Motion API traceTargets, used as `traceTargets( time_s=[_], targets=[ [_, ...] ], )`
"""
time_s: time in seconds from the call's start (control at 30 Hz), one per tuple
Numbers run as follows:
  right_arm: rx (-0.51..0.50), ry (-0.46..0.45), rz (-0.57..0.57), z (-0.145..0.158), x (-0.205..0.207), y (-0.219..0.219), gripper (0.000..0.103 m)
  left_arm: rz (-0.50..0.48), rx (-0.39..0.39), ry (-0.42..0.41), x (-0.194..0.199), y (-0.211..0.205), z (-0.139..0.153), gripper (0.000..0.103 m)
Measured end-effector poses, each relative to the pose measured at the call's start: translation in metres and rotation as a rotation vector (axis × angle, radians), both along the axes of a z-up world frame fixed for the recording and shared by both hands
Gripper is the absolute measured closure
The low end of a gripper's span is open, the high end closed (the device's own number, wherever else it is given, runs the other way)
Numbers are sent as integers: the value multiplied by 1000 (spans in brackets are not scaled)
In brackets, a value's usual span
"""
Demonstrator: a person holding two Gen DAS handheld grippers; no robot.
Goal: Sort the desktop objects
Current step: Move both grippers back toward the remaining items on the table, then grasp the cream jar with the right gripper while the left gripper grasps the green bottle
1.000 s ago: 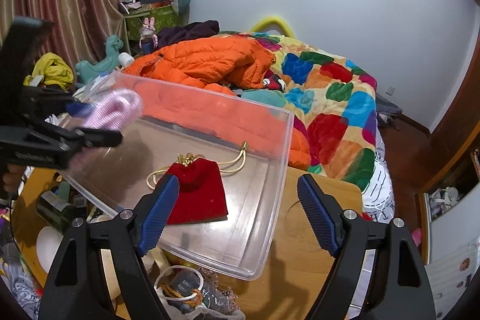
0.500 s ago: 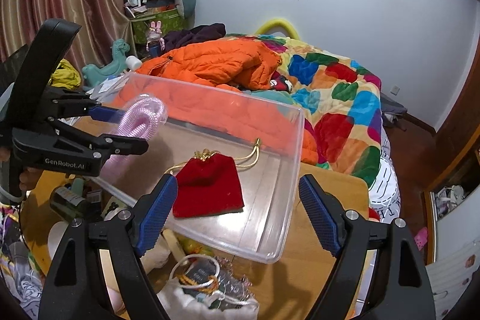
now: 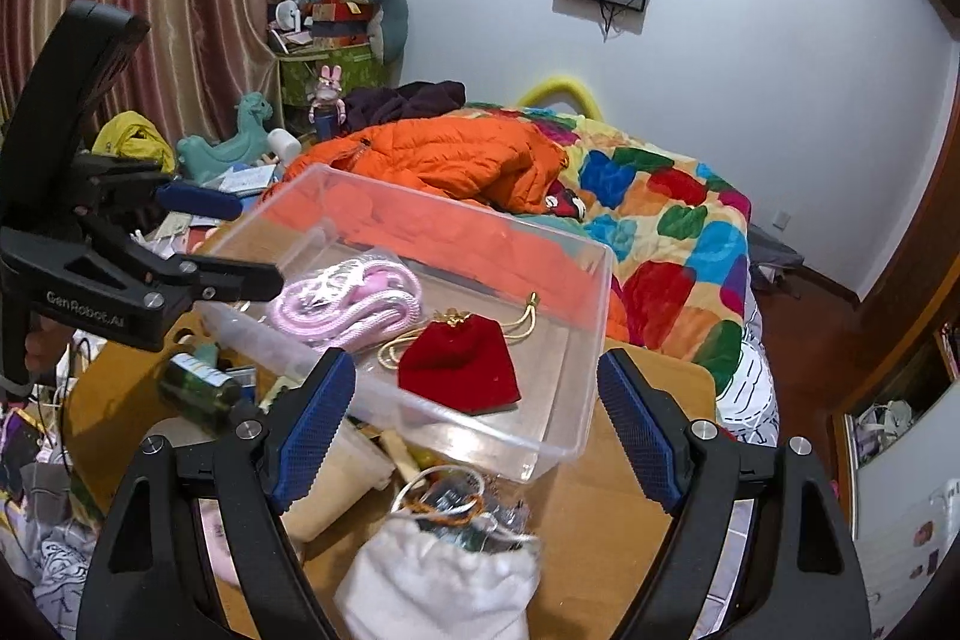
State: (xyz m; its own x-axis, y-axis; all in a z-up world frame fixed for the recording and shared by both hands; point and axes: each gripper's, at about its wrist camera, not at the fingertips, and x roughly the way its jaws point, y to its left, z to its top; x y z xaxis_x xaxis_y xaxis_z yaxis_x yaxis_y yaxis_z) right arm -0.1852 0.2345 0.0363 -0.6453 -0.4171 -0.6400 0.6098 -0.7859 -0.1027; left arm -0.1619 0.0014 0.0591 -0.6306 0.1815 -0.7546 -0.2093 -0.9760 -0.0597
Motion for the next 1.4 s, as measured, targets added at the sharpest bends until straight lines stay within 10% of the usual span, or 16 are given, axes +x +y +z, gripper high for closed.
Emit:
traceTargets(
  time_s=[0.6,1.4],
  targets=[
    [-19,-125,15,-28,28,4,23,16,-52,-29,71,-12,-33,20],
    [13,-393,155,-84,14,-48,23,-76,7,-104,48,-6,-83,20]
  ],
)
